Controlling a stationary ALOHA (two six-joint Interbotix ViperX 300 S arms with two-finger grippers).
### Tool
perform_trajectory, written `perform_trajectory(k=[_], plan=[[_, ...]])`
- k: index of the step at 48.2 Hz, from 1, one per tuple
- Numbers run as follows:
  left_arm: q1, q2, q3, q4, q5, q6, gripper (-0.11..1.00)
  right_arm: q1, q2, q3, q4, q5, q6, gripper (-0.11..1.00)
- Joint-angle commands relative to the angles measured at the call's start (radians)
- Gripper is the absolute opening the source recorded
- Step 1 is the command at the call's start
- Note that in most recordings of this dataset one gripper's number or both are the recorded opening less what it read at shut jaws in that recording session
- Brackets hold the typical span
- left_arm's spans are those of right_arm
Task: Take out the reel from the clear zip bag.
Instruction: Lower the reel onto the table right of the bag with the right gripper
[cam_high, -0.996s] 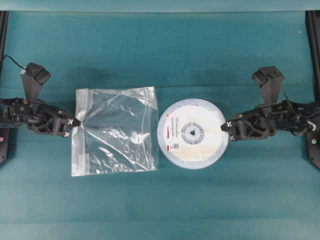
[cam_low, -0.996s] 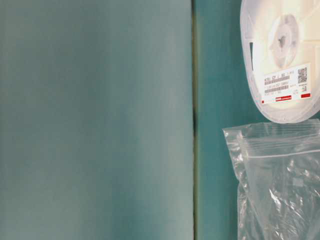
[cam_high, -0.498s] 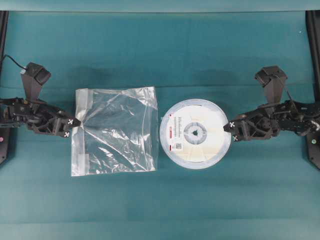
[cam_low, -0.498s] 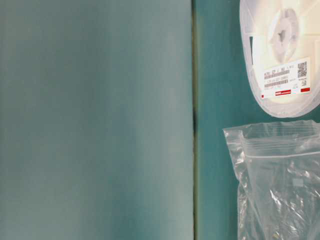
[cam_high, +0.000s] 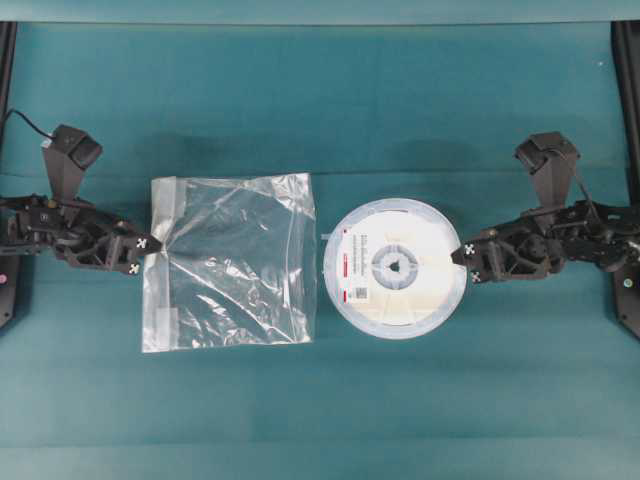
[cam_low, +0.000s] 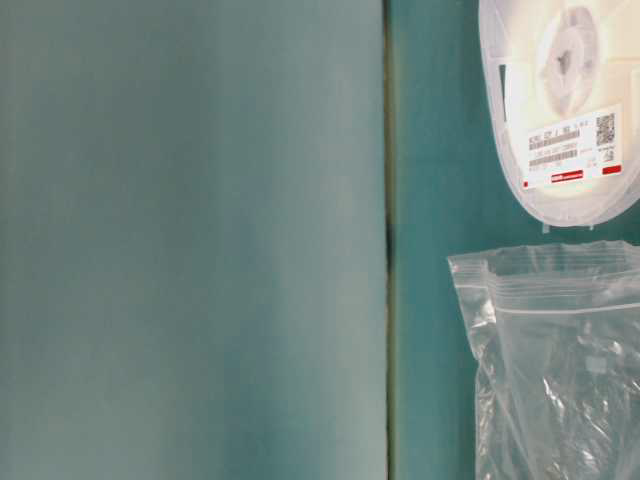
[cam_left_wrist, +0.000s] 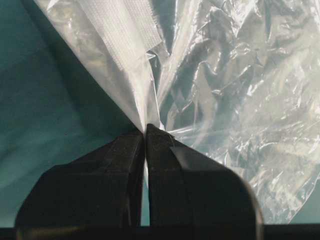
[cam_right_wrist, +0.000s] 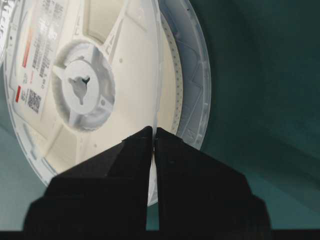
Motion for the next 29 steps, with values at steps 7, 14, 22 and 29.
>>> perform_trajectory(k=[7, 14, 22, 29], plan=[[0.002, -0.002, -0.012, 0.003, -0.003, 0.002, 0.0, -0.005, -0.012, -0.005, 0.003, -0.006, 0.005, 0.04], [0.002, -0.002, -0.012, 0.003, -0.003, 0.002, 0.0, -0.006, -0.012, -0.005, 0.003, -0.005, 0.005, 0.04], [0.002, -0.002, -0.012, 0.002, -0.003, 0.002, 0.0, -0.006, -0.012, -0.002, 0.003, -0.002, 0.005, 0.04], [0.002, -0.002, -0.012, 0.003, -0.005, 0.002, 0.0, -0.008, -0.012, -0.002, 0.003, 0.009, 0.005, 0.04]])
